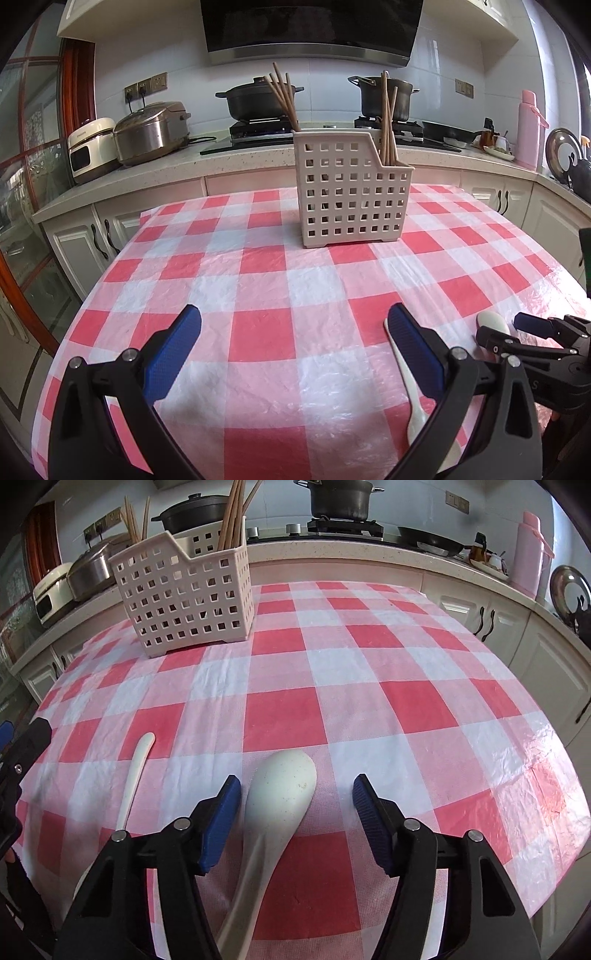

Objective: Organize utensils
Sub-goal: 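Close the right gripper on the wide white spoon while the left gripper grasps the small spoon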

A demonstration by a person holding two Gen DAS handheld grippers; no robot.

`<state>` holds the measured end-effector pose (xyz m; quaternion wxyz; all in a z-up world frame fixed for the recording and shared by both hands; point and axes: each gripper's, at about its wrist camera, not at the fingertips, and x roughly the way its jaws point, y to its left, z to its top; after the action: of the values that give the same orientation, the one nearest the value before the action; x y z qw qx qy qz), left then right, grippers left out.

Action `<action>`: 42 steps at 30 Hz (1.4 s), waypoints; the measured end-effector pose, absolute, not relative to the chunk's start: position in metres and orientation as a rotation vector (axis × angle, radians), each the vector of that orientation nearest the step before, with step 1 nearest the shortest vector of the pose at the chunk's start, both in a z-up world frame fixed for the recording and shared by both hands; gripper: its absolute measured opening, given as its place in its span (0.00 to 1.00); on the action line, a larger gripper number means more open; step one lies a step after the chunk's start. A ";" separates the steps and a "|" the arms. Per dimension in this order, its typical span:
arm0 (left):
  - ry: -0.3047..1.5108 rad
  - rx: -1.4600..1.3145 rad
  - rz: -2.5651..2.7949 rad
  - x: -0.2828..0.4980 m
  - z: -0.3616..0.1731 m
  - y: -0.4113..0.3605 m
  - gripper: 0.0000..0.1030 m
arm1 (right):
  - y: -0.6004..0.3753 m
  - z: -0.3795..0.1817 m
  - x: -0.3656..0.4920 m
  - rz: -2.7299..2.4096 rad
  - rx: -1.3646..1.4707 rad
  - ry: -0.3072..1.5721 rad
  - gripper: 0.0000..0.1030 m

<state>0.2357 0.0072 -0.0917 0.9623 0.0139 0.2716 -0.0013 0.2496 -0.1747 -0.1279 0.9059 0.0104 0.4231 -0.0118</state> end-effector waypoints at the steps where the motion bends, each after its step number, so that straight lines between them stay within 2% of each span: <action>1: 0.552 0.027 -0.005 0.236 -0.092 0.008 0.95 | -0.173 -0.128 0.250 -0.029 0.010 0.875 0.55; 3: 0.558 0.025 -0.010 0.237 -0.092 0.009 0.95 | -0.170 -0.128 0.249 -0.033 0.003 0.873 0.50; 6: 0.570 0.024 -0.021 0.238 -0.093 0.009 0.95 | -0.166 -0.127 0.247 -0.030 -0.013 0.871 0.36; 8: 0.583 0.022 -0.032 0.238 -0.094 0.007 0.95 | -0.166 -0.126 0.247 -0.022 -0.016 0.870 0.31; 19: 0.713 0.035 -0.103 0.255 -0.106 -0.026 0.92 | -0.189 -0.108 0.239 0.029 0.056 0.794 0.32; 26: 0.823 0.111 -0.108 0.270 -0.120 -0.060 0.73 | -0.202 -0.100 0.230 0.084 0.084 0.740 0.32; 31: 0.906 0.103 -0.091 0.285 -0.127 -0.066 0.56 | -0.212 -0.098 0.226 0.104 0.112 0.717 0.32; 32: 0.920 0.105 -0.085 0.287 -0.129 -0.067 0.49 | -0.215 -0.097 0.226 0.109 0.121 0.713 0.32; 34: 0.922 0.100 -0.093 0.288 -0.130 -0.068 0.44 | -0.218 -0.097 0.224 0.113 0.129 0.710 0.32; 39: 0.922 0.113 -0.146 0.285 -0.130 -0.078 0.13 | -0.223 -0.096 0.223 0.114 0.146 0.699 0.32; 42: 0.913 0.128 -0.148 0.282 -0.130 -0.081 0.11 | -0.224 -0.093 0.221 0.113 0.150 0.687 0.32</action>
<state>0.2816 -0.0814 -0.1302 0.8930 0.0616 0.4401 -0.0713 0.2208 -0.2236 -0.0930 0.9372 0.0733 0.3364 0.0551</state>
